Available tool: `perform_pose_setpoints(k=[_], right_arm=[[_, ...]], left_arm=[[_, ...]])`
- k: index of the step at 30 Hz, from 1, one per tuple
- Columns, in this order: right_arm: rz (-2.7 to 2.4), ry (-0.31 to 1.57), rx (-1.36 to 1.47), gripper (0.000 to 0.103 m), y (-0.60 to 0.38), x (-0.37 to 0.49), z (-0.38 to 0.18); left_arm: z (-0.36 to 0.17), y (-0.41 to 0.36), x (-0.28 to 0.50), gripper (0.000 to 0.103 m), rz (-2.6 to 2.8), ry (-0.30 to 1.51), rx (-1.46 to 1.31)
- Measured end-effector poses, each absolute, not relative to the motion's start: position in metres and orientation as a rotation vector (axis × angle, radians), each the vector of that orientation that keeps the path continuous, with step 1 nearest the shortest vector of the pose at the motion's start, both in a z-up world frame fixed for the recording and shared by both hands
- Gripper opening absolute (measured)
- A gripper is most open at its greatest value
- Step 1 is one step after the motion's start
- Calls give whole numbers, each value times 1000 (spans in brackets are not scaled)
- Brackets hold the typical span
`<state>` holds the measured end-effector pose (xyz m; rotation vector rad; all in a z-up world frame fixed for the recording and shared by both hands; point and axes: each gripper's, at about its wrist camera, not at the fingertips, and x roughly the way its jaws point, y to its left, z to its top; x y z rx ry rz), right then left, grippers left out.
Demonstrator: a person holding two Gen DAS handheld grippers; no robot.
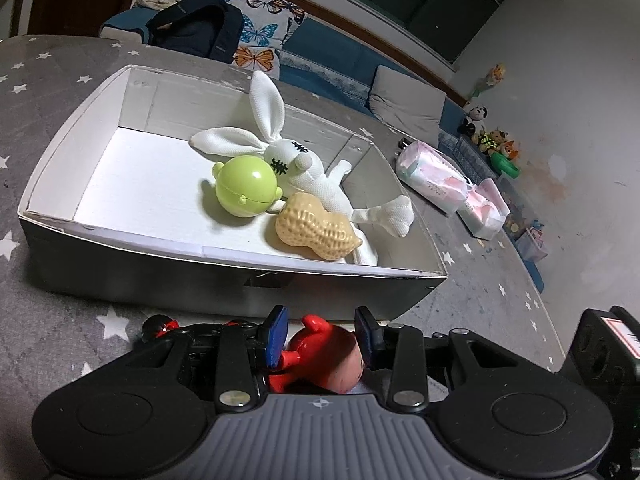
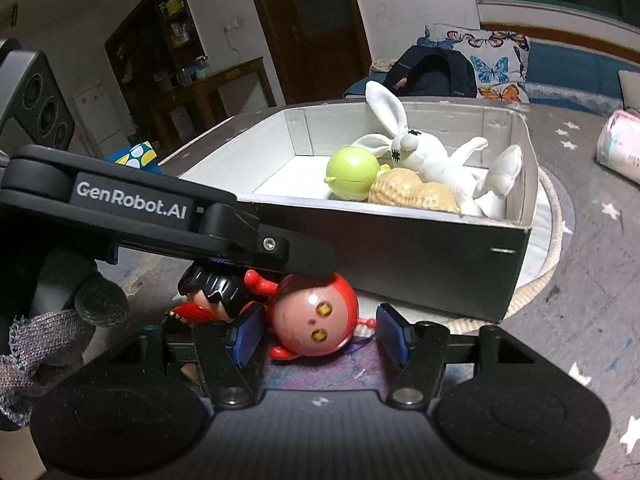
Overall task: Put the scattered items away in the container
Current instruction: 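Move the left gripper to the red round antenna toy and close on it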
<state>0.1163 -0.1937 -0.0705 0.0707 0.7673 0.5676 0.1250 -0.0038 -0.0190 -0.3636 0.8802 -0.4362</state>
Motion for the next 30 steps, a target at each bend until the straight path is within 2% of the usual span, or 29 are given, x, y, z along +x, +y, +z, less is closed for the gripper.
perform_pose_setpoints(k=[3, 30], right_arm=[[572, 768, 89, 55, -195, 115, -71], [531, 764, 85, 54, -206, 98, -66]], left_arm=[[-19, -5, 125, 39, -438, 879, -358], [-18, -8, 116, 39, -492, 889, -386]])
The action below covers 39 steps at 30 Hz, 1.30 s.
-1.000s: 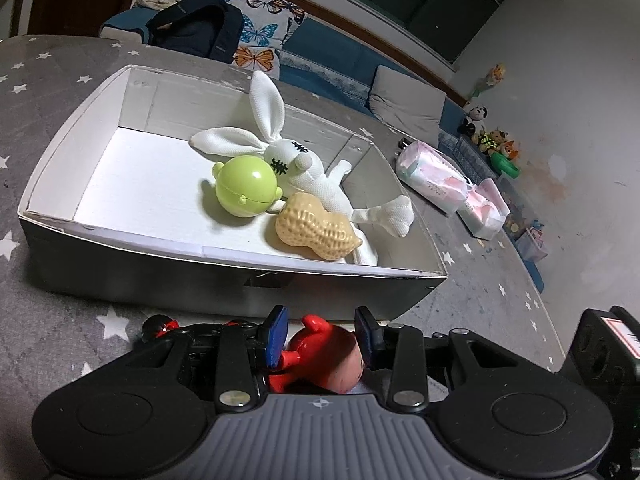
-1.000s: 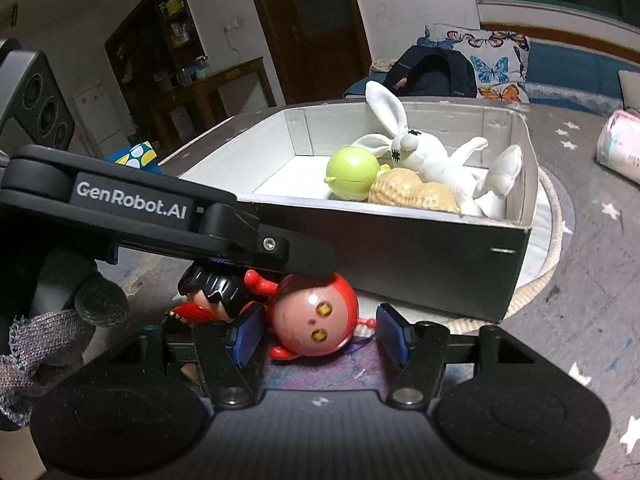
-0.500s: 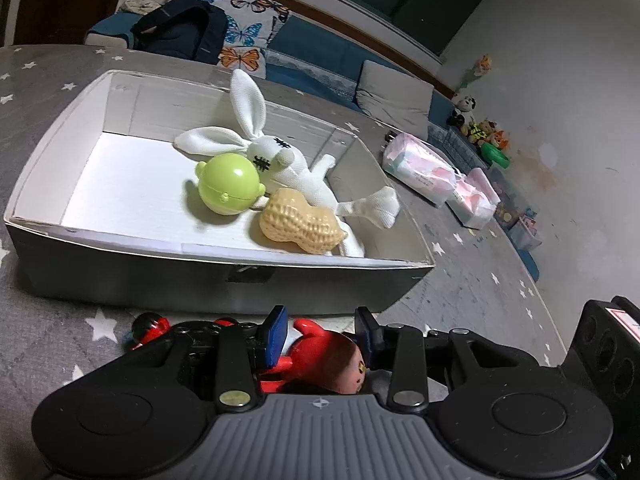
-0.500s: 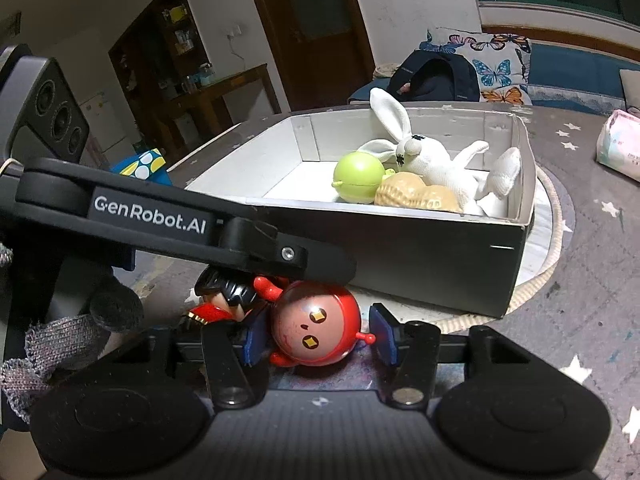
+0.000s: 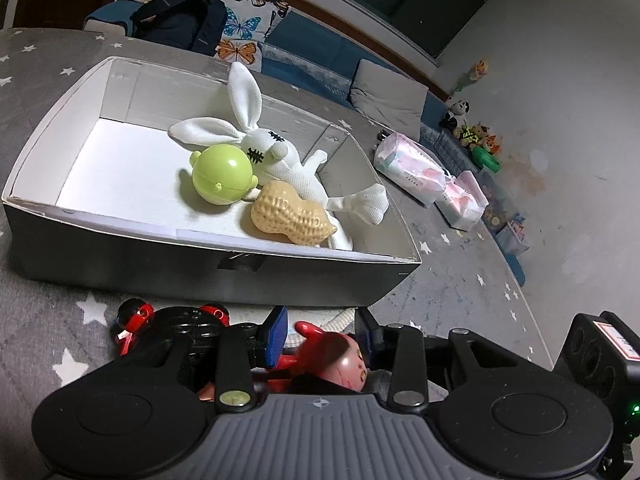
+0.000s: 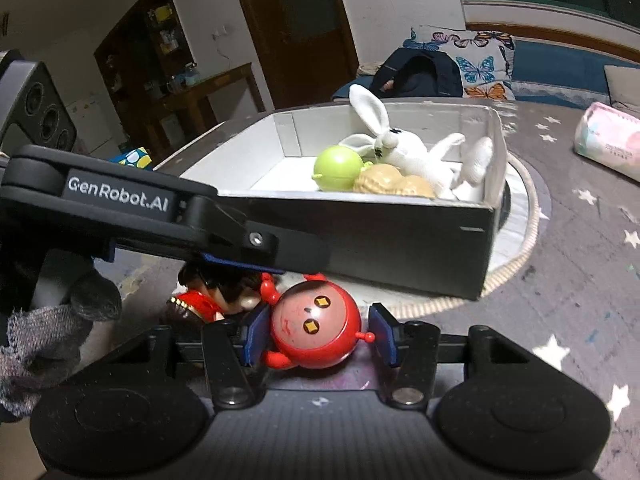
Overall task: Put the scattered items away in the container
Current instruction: 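Move the left gripper to the red round antenna toy and close on it, then lift the red toy with the left gripper and release it inside the box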
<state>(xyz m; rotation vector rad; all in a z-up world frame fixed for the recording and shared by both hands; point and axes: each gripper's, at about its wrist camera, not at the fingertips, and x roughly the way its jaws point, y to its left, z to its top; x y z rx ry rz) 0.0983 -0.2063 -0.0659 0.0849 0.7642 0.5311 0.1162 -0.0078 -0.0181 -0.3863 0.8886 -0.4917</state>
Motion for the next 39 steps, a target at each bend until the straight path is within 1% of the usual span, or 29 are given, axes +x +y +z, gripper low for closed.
perform_pose_setpoints(k=[14, 16, 17, 20, 24, 34, 37, 39], right_arm=[[514, 753, -9, 56, -213, 89, -61], [523, 751, -20, 58, -213, 90, -60], [531, 749, -28, 61, -212, 90, -59], [549, 746, -66, 62, -208, 89, -60], [561, 740, -92, 60, -204, 87, -61], [575, 757, -72, 60, -210, 78, -59], [570, 760, -52, 58, -214, 76, -60], [562, 763, -27, 54, -217, 77, -61]], left_arm=[[-19, -4, 102, 39, -492, 903, -428], [-19, -4, 100, 39, -495, 904, -441], [-18, -5, 99, 39, -496, 904, -443], [-18, -9, 97, 39, -500, 905, -444], [-19, -14, 97, 39, -493, 928, -463], [-24, -17, 93, 39, -486, 939, -489], [-26, -18, 91, 39, -494, 942, -507], [-27, -20, 91, 39, -497, 946, -507]])
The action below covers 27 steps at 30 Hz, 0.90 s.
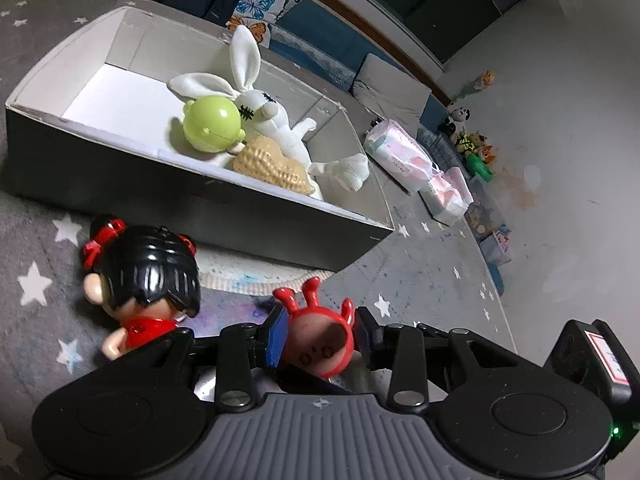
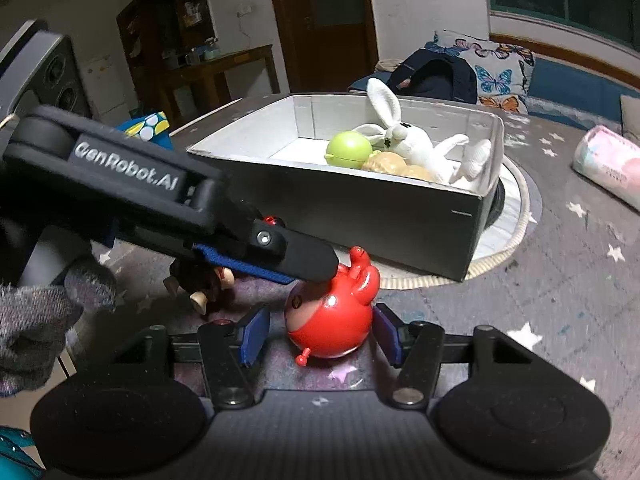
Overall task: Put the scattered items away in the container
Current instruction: 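Lift the red toy with the left gripper and release it inside the box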
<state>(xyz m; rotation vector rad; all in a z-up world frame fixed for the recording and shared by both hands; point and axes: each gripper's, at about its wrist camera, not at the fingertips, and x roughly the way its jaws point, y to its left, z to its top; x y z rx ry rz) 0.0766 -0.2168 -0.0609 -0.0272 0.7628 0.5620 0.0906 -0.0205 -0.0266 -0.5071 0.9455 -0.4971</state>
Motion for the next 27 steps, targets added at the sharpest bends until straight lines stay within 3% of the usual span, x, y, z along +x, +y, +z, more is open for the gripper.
perform_pose_setpoints(k=[15, 27], right_arm=[[533, 757, -3, 48, -222, 73, -58], [555, 649, -61, 48, -211, 87, -15]], left_arm=[[-25, -30, 89, 39, -492, 956, -468], [17, -14, 97, 39, -507, 829, -487]])
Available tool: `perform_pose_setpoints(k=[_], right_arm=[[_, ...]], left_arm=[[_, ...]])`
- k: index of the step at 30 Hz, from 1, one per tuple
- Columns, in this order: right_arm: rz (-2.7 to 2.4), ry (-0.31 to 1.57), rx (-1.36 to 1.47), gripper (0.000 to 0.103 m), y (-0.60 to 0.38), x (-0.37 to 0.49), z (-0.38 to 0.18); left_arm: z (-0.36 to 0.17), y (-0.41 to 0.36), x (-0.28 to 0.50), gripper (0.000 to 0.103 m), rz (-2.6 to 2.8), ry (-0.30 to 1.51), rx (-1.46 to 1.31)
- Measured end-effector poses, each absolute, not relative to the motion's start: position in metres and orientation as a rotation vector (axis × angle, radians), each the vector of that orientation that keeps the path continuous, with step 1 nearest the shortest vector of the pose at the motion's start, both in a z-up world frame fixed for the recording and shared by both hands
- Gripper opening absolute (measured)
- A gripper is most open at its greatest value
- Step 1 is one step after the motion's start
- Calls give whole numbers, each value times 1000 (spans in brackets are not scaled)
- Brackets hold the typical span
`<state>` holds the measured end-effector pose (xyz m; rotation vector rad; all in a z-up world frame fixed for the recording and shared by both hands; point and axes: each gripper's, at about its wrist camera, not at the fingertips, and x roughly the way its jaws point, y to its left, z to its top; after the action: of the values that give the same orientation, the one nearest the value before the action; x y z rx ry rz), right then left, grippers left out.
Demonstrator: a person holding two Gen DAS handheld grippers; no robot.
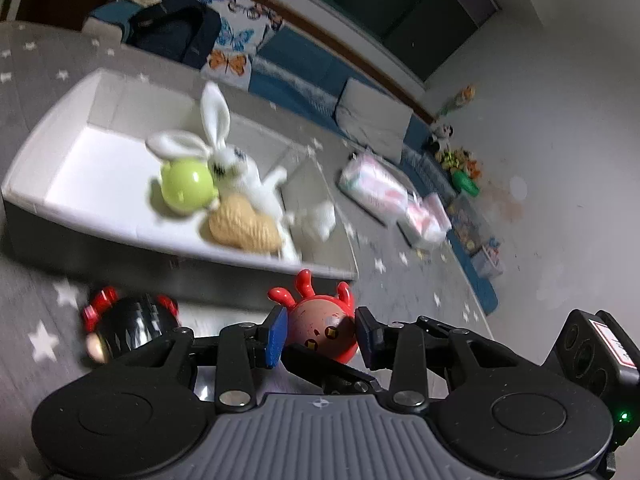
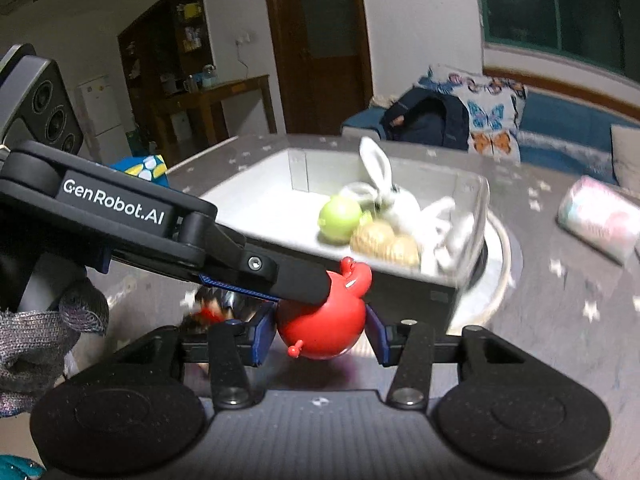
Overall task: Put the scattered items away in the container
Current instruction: 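Lift the red toy with the left gripper and release it inside the box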
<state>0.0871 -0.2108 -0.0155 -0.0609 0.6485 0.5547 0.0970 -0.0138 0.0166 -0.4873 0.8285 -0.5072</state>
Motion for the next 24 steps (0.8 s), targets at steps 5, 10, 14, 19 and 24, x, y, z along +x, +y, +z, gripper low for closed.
perform_pose_setpoints(k=[5, 10, 14, 19, 24], right_arm=[[595, 627, -80, 48, -195, 114, -3], [644, 635, -97, 48, -174, 150, 0], [685, 667, -85, 48, -162, 183, -2], [746, 732, -45, 48, -151, 220, -14], [785, 808, -31, 48, -144, 237, -28]], left_arm=[[29, 4, 116, 39, -468, 792, -504], [32, 25, 144, 39, -414, 781, -526], [29, 41, 168, 39, -373, 790, -552], [18, 55, 187, 39, -318, 813, -565], [5, 64, 199, 39, -284, 859, -575]])
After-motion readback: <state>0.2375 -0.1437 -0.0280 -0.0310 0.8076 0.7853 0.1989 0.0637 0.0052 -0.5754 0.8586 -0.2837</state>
